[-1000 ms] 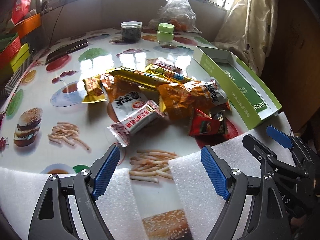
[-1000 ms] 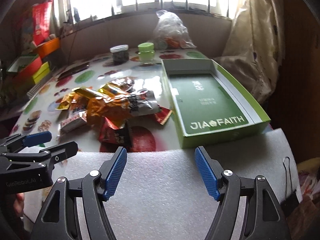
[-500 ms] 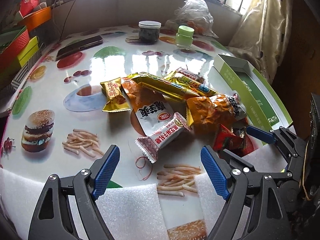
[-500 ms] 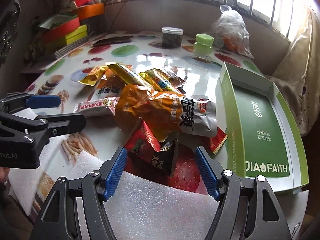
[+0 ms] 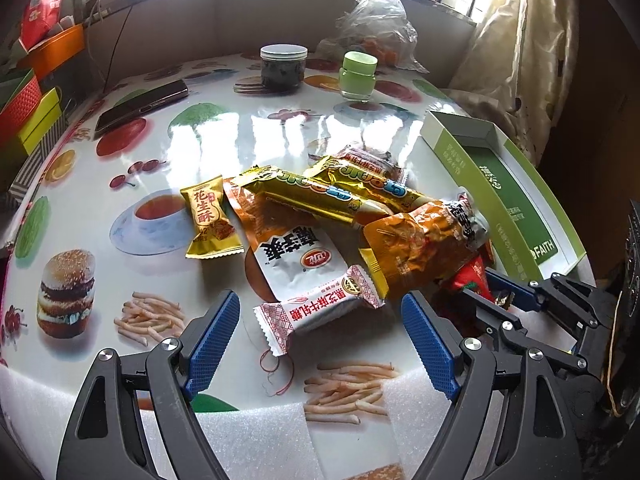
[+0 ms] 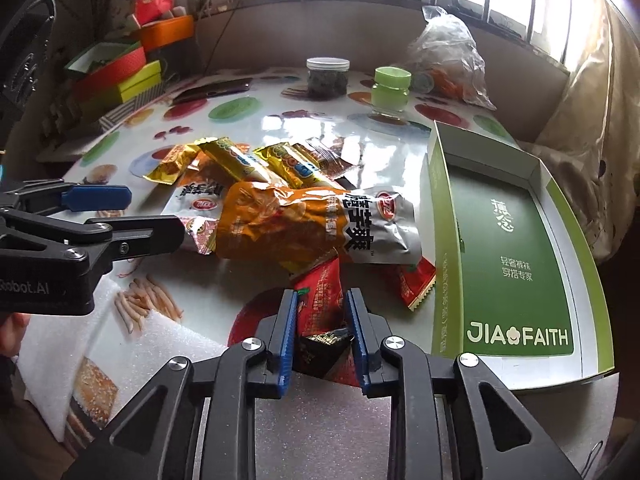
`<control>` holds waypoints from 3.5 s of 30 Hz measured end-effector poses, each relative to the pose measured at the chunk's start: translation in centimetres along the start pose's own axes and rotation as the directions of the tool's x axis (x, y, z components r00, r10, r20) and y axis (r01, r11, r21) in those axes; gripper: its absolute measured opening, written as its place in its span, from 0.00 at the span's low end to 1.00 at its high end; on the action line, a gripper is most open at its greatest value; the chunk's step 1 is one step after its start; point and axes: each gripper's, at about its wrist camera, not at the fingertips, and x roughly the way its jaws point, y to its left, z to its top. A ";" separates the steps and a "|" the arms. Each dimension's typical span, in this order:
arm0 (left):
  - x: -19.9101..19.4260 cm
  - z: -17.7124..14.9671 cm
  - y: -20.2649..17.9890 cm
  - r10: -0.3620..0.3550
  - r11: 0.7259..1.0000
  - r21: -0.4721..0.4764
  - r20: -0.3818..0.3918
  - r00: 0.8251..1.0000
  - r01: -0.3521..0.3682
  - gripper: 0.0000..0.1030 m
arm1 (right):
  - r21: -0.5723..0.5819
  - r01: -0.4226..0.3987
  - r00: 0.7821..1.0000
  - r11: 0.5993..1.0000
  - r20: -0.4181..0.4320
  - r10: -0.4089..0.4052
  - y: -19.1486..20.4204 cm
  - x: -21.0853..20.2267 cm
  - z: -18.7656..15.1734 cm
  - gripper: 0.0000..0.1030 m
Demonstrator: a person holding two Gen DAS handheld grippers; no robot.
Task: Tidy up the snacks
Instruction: 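Reach the right gripper into the pile and grasp the small red packet, then lift the red packet with the right gripper while the left gripper grasps the orange konjac pouch, then carry the red packet and orange pouch in both grippers over the green box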
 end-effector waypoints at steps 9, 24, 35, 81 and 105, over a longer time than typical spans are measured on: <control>0.7 1.7 -0.9 -0.036 0.996 0.079 0.002 0.999 0.036 0.81 | 0.139 -0.049 0.997 0.989 0.064 0.040 -1.7 -1.4 0.0 0.22; 2.5 5.1 -5.3 -0.170 0.928 0.329 -0.040 0.985 0.173 0.81 | 0.393 -0.115 0.984 0.912 0.170 0.050 -5.1 -4.2 -0.4 0.22; 4.6 5.0 -7.6 -0.159 0.869 0.459 -0.090 0.983 0.182 0.81 | 0.516 -0.194 0.970 0.835 0.227 0.085 -7.2 -4.4 -1.2 0.22; 1.1 6.4 -7.5 -0.205 0.914 0.349 -0.049 0.978 0.209 0.49 | 0.507 -0.172 0.963 0.845 0.268 0.035 -7.3 -7.6 -0.5 0.22; 4.1 9.3 -16.4 -0.333 0.888 0.294 -0.117 0.936 0.353 0.49 | 0.609 0.066 0.972 0.790 0.140 -0.189 -15.1 -7.0 -2.1 0.22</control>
